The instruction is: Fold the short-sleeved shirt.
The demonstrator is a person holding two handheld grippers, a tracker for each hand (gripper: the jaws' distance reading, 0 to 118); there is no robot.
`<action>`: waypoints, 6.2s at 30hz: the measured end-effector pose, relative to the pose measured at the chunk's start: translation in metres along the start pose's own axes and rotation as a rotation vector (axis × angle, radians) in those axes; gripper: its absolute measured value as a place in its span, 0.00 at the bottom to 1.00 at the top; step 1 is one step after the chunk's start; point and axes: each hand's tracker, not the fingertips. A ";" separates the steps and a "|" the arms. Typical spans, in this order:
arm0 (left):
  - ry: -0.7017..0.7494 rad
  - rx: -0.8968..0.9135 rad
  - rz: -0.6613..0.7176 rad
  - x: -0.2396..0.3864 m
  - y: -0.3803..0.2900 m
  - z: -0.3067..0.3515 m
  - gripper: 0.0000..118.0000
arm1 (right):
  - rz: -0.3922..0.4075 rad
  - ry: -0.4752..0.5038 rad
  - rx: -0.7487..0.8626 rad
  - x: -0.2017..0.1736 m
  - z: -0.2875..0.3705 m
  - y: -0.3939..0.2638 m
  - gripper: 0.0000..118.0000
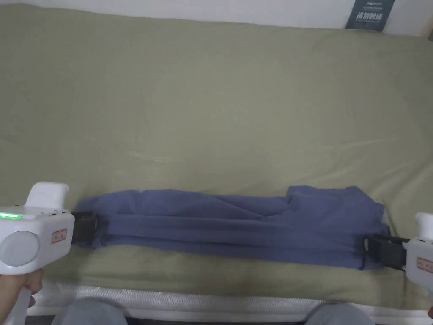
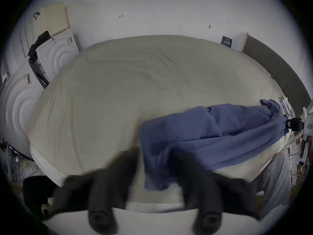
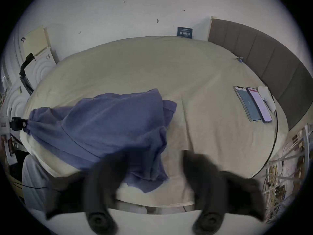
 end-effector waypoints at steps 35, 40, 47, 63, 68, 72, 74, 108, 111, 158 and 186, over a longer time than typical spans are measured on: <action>-0.656 -0.297 0.492 -0.132 0.055 -0.035 0.03 | 0.135 0.060 0.617 -0.247 0.036 0.038 0.07; -0.662 -0.310 0.481 -0.132 0.047 -0.042 0.05 | 0.143 0.063 0.594 -0.247 0.029 0.036 0.07; -0.764 -0.332 0.547 -0.124 0.041 -0.055 1.00 | 0.149 0.075 0.564 -0.242 0.025 0.036 0.07; -0.763 -0.326 0.584 -0.066 0.013 -0.099 0.11 | 0.113 0.060 0.561 -0.220 0.030 0.039 0.07; -0.726 -0.302 0.621 -0.093 0.019 -0.076 0.11 | 0.114 0.055 0.554 -0.213 0.030 0.038 0.07; -0.665 -0.244 0.627 -0.121 0.026 -0.045 0.11 | 0.073 0.065 0.566 -0.210 0.035 0.038 0.07; -0.628 -0.220 0.646 -0.143 0.027 -0.031 0.11 | 0.075 0.068 0.572 -0.211 0.036 0.039 0.07; -0.566 -0.134 0.204 0.063 0.083 0.003 0.38 | 0.058 0.066 0.547 -0.181 0.043 0.032 0.07; -0.593 -0.109 0.310 0.023 0.077 0.008 0.01 | 0.047 0.083 0.537 -0.185 0.039 0.032 0.07; -0.783 -0.290 0.338 -0.016 0.028 -0.067 0.98 | 0.110 0.074 0.506 -0.206 0.033 0.036 0.07; -0.344 -0.120 0.448 -0.073 0.064 0.040 0.07 | 0.095 0.113 0.545 -0.208 0.037 0.052 0.07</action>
